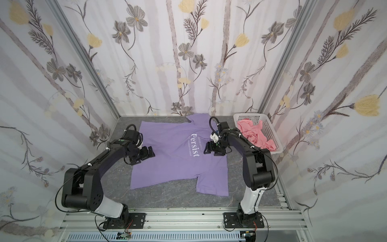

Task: Fold and stack t-shirts
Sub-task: Smooth out the T-shirt at the center of the board, then fold the T-shirt.

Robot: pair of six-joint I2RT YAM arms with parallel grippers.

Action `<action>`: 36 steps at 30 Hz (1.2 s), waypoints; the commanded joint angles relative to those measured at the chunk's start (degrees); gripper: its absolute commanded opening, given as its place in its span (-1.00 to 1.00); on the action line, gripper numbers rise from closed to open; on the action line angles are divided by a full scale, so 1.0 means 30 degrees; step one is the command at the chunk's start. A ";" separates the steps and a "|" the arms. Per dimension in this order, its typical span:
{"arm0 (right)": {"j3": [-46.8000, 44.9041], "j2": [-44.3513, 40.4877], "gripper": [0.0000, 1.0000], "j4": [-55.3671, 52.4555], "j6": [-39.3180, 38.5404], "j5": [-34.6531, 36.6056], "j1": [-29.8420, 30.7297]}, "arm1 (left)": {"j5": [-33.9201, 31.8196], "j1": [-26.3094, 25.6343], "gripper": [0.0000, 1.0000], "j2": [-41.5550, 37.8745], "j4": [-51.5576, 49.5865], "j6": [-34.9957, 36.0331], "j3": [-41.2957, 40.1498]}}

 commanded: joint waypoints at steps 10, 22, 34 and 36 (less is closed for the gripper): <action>-1.0827 -1.0446 0.55 -0.0223 0.4797 0.2632 -0.0215 | -0.2219 -0.0002 1.00 -0.3852 0.0357 -0.3761 -0.4951; -1.3839 -1.3815 0.52 -0.1199 0.7484 0.3891 0.0306 | -0.5058 -0.0770 1.00 -0.8401 -0.0378 -0.6708 -0.8629; -1.3472 -1.2257 0.53 -0.0522 0.6862 0.3578 0.0324 | -0.5528 -0.0889 1.00 -0.9252 -0.0462 -0.7291 -0.8810; -1.3461 -1.1714 0.52 -0.0133 0.6800 0.3184 0.0339 | -0.5530 -0.0888 1.00 -0.9118 -0.0408 -0.7231 -0.8687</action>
